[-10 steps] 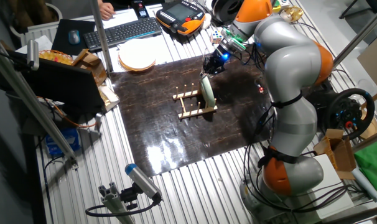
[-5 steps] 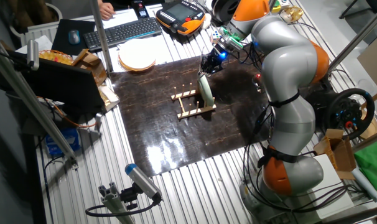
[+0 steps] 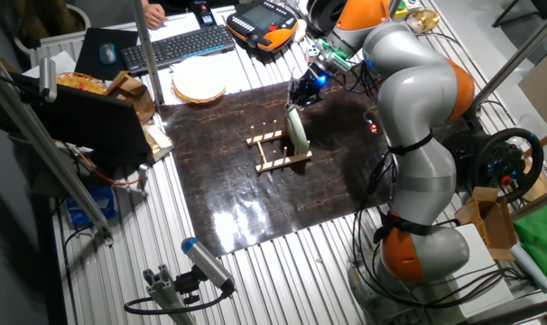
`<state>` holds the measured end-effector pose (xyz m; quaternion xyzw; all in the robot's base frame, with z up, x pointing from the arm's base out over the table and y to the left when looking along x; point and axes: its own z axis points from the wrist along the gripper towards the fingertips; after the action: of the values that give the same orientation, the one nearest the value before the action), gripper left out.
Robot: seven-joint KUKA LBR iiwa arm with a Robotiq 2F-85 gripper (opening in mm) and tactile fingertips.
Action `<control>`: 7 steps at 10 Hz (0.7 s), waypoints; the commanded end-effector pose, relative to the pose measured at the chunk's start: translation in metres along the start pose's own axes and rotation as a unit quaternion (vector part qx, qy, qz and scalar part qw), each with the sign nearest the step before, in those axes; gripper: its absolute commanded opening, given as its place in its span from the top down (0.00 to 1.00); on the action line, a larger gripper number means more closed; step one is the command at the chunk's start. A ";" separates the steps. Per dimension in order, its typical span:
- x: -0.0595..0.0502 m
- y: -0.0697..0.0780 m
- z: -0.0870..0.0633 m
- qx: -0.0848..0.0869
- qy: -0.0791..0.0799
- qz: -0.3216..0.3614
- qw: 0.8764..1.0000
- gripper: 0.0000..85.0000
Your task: Take the dish off the dish rack
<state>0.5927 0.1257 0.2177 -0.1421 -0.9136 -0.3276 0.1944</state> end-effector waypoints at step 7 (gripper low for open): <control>0.010 0.002 -0.002 0.008 0.001 -0.003 1.000 0.99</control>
<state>0.5855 0.1269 0.2247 -0.1369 -0.9164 -0.3212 0.1957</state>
